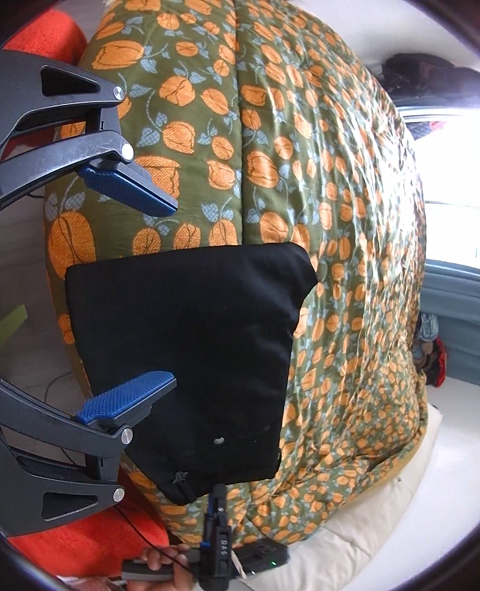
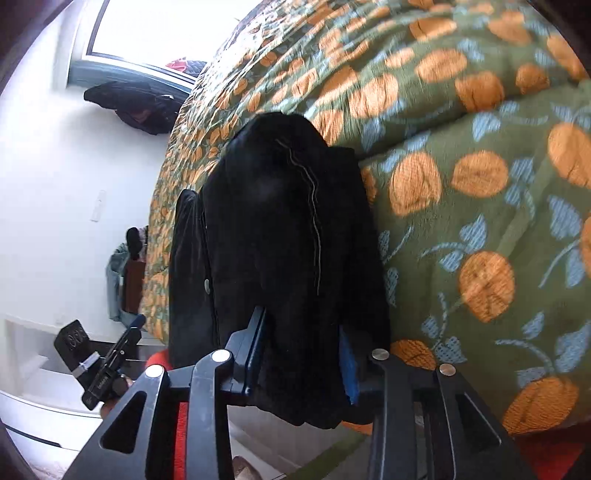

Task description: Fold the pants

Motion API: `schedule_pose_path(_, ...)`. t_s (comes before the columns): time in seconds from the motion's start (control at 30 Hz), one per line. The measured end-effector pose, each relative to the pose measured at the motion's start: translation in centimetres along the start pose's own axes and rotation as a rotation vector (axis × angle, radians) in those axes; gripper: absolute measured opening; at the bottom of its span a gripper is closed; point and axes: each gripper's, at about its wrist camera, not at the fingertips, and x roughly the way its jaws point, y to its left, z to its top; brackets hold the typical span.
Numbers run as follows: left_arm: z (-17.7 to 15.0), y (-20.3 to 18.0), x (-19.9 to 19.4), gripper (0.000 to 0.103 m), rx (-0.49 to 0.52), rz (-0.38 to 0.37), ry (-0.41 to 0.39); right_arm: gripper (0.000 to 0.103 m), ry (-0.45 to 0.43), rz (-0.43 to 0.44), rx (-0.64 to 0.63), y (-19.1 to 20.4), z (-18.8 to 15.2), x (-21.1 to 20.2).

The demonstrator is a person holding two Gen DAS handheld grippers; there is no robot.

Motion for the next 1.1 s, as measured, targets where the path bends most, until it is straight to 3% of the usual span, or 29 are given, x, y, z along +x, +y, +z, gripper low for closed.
schedule_pose_path(0.07,-0.1,-0.4,0.7,0.087,0.003,-0.007,0.014,0.038,-0.103,-0.093,-0.14,2.9,1.2,-2.9)
schedule_pose_path(0.17,-0.6,-1.6,2.2,0.087,0.028,-0.019,0.047,0.038,-0.192,-0.026,-0.269,7.1,3.5,-4.4)
schedule_pose_path(0.27,-1.7,-2.8,4.4,0.087,0.085,0.021,0.093,0.038,-0.187,-0.007,-0.339,9.5,4.9,-1.3)
schedule_pose_path(0.4,-2.6,-3.8,4.8,0.091,0.148,0.042,0.075,0.037,-0.107,-0.173,-0.295,5.9,4.6,5.5)
schedule_pose_path(0.47,-2.5,-3.8,4.5,0.091,0.145,0.042,0.081,0.037,-0.15,-0.152,-0.292,4.0,4.0,4.6)
schedule_pose_path(0.6,-2.3,-3.2,4.2,0.091,0.095,0.023,0.092,0.037,-0.154,-0.189,-0.325,5.5,3.3,2.3)
schedule_pose_path(0.77,-2.0,-3.2,2.9,0.091,0.074,0.003,0.063,0.038,-0.212,-0.195,-0.462,8.2,-0.8,-2.4)
schedule_pose_path(0.87,-2.0,-3.5,3.0,0.091,0.075,-0.003,0.062,0.041,-0.223,-0.151,-0.467,8.5,-4.5,-4.2)
schedule_pose_path(0.93,-2.3,-3.8,3.5,0.091,0.082,-0.001,0.083,0.044,-0.204,-0.132,-0.44,7.9,-7.0,-3.6)
schedule_pose_path(1.03,-2.9,-4.3,4.4,0.091,0.113,0.032,0.115,0.046,-0.118,-0.176,-0.365,5.6,-9.8,-0.5)
schedule_pose_path(1.1,-2.8,-4.3,4.0,0.091,0.118,0.033,0.111,0.046,-0.128,-0.183,-0.37,5.5,-10.4,-0.3)
